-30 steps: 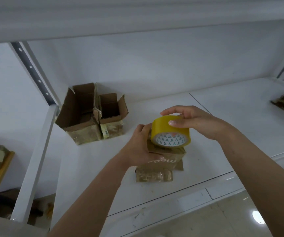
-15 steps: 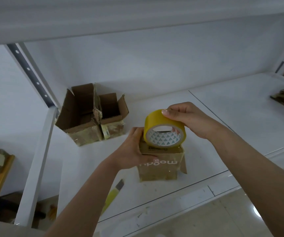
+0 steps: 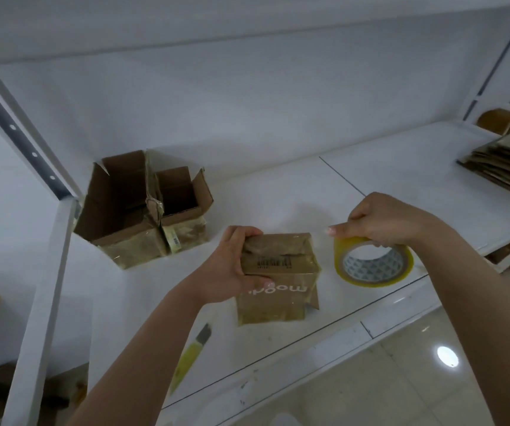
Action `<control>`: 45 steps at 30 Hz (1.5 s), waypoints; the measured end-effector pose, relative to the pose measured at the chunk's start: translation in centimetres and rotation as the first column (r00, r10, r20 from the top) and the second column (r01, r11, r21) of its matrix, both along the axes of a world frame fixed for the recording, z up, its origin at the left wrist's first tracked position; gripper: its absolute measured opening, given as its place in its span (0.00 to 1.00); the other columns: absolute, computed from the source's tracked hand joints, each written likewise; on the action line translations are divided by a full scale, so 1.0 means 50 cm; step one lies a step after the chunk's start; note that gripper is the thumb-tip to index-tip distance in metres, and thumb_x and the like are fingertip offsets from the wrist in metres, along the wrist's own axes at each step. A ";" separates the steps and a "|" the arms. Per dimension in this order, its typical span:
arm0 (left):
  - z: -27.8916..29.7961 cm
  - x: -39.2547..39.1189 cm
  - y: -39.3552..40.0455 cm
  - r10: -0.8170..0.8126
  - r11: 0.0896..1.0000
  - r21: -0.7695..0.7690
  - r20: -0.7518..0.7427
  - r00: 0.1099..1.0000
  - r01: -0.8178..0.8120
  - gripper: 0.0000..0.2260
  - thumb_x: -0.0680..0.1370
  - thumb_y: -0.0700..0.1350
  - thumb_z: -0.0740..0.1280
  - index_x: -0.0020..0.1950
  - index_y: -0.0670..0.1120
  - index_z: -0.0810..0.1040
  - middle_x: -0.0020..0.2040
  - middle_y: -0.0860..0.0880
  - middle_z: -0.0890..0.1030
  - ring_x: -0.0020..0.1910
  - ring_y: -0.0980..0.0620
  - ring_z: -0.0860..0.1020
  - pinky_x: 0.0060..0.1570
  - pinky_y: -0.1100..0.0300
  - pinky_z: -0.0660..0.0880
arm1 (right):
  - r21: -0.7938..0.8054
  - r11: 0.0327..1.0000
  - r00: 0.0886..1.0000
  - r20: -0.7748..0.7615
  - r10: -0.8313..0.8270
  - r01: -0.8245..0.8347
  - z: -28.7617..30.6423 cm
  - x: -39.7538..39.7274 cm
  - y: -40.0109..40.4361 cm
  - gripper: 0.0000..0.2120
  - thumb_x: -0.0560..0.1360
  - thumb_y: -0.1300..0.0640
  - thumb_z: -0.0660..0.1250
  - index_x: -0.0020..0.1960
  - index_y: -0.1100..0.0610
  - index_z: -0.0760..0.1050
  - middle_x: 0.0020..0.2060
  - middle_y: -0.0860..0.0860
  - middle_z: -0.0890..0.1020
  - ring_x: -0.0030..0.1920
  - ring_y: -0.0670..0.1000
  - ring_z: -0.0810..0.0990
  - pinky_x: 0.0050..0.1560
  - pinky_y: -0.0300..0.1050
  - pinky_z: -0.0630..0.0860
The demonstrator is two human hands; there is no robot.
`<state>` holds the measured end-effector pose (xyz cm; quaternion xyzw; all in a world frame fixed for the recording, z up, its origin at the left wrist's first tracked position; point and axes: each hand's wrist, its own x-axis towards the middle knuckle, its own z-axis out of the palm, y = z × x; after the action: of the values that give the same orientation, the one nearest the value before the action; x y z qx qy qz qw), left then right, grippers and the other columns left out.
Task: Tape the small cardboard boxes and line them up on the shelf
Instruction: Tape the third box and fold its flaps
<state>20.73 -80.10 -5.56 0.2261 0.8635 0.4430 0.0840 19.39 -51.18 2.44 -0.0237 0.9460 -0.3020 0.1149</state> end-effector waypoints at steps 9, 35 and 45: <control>-0.002 -0.002 -0.006 -0.004 1.000 0.003 0.000 1.000 0.004 0.39 0.63 0.56 0.79 0.69 0.52 0.65 0.63 0.54 0.64 0.60 0.59 0.71 0.56 0.65 0.76 | -0.078 0.995 0.997 0.055 -0.055 0.059 -0.072 0.001 0.004 0.29 0.62 0.36 0.76 0.33 0.63 0.79 0.19 0.49 0.70 0.20 0.42 0.73 0.23 0.34 0.68; -0.046 0.065 0.036 -0.188 0.645 -0.756 -0.298 0.936 -0.112 0.25 0.84 0.53 0.48 0.79 0.58 0.42 0.81 0.53 0.45 0.79 0.49 0.42 0.76 0.48 0.47 | -0.097 0.993 0.993 0.102 -0.062 0.072 -0.201 0.002 -0.088 0.26 0.68 0.36 0.72 0.37 0.62 0.81 0.30 0.51 0.82 0.28 0.47 0.80 0.30 0.38 0.73; -0.010 0.090 -0.026 0.328 0.913 0.283 -0.077 0.942 -0.295 0.18 0.82 0.46 0.63 0.71 0.53 0.71 0.72 0.58 0.70 0.74 0.61 0.63 0.71 0.66 0.62 | -0.082 0.990 0.993 0.024 -0.113 0.114 -0.212 0.022 -0.098 0.24 0.70 0.35 0.69 0.34 0.57 0.79 0.30 0.52 0.81 0.32 0.50 0.81 0.32 0.40 0.71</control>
<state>25.24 -81.39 -6.08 0.1215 0.8240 0.5486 -0.0723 20.46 -56.08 -8.15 0.0284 0.9313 -0.3473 0.1056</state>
